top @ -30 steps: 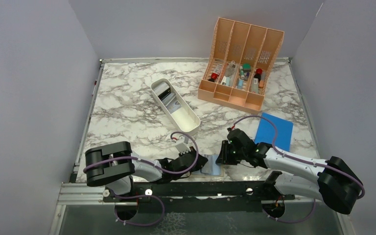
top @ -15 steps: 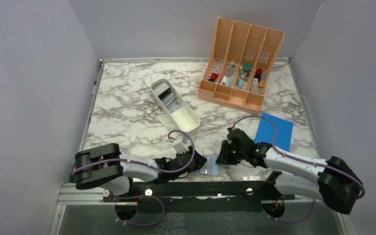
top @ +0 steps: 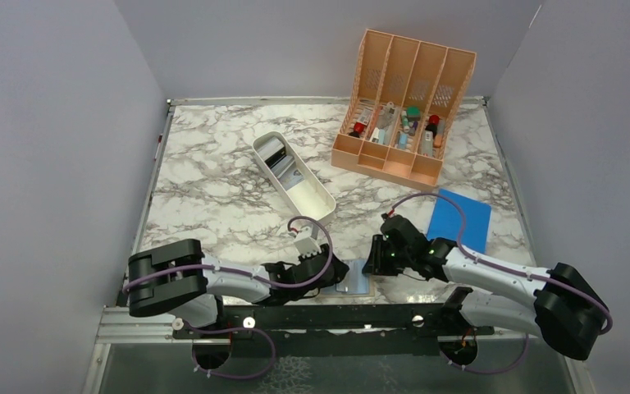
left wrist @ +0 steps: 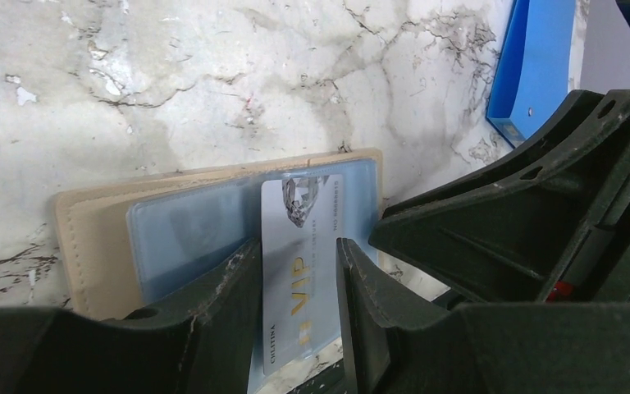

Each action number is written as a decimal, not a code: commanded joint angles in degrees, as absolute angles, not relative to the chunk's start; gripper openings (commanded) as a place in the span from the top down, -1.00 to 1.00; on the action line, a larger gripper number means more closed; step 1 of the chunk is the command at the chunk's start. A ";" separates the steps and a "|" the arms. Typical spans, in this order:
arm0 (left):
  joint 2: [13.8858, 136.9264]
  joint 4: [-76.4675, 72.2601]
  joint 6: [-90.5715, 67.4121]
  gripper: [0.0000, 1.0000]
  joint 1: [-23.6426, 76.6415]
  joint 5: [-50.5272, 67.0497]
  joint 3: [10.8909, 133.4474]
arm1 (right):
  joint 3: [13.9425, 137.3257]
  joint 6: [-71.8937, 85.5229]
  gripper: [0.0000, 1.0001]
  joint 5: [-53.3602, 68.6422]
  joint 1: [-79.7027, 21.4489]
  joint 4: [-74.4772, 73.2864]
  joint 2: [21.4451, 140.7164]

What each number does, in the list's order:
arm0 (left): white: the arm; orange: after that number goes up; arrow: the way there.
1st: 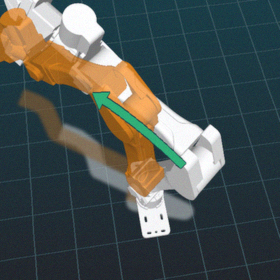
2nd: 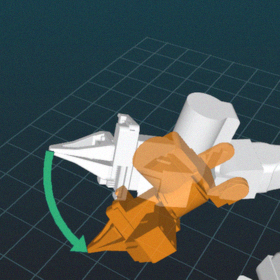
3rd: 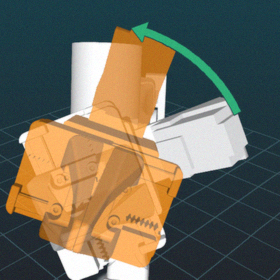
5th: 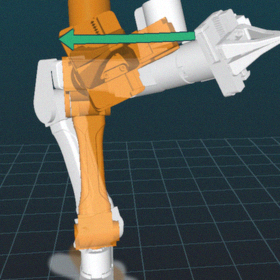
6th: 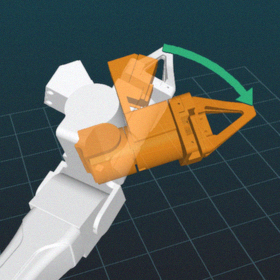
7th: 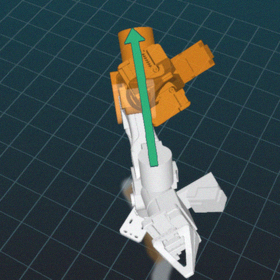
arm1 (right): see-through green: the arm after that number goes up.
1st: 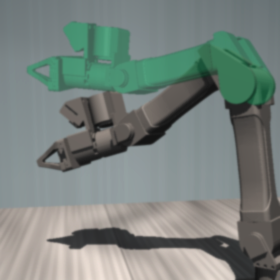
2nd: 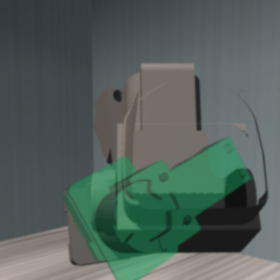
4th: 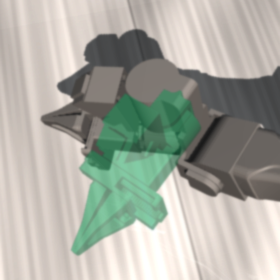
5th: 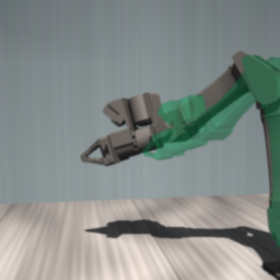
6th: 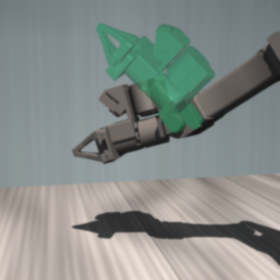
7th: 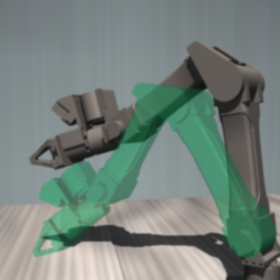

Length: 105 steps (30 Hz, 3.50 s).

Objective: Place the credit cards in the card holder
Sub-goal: Insert the credit card into the card holder.

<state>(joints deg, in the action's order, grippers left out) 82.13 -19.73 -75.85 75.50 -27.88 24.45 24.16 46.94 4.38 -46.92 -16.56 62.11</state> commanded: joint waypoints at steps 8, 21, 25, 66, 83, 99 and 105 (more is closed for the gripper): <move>85.84 -16.70 -74.27 0.17 76.54 -26.40 28.92 | 22.93 48.68 0.39 2.63 -47.11 -13.38 62.85; 87.10 -17.38 -74.22 0.17 77.17 -24.92 30.79 | 22.26 50.51 0.46 2.21 -47.09 -11.13 63.33; 87.59 -18.61 -74.68 0.17 77.26 -24.60 31.08 | 21.64 50.89 0.46 1.10 -47.11 -11.04 62.68; 89.13 -18.47 -75.96 0.15 77.24 -18.27 34.07 | 20.06 58.46 0.53 -1.67 -47.23 -23.29 59.78; 88.87 -22.98 -77.66 0.14 76.26 -20.25 32.98 | 24.47 57.86 0.54 -5.55 -47.20 -23.47 62.96; 74.98 -4.64 -68.00 0.27 75.23 -23.39 28.61 | 27.13 45.73 0.24 5.54 -47.20 -23.51 55.58; 75.42 -2.33 -66.99 0.71 75.23 -24.21 27.27 | 25.87 46.12 0.22 8.66 -47.20 -20.24 56.11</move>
<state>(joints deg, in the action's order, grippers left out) 75.55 -5.19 -68.99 75.35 -21.98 28.56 27.03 47.42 4.36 -46.87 -24.03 56.12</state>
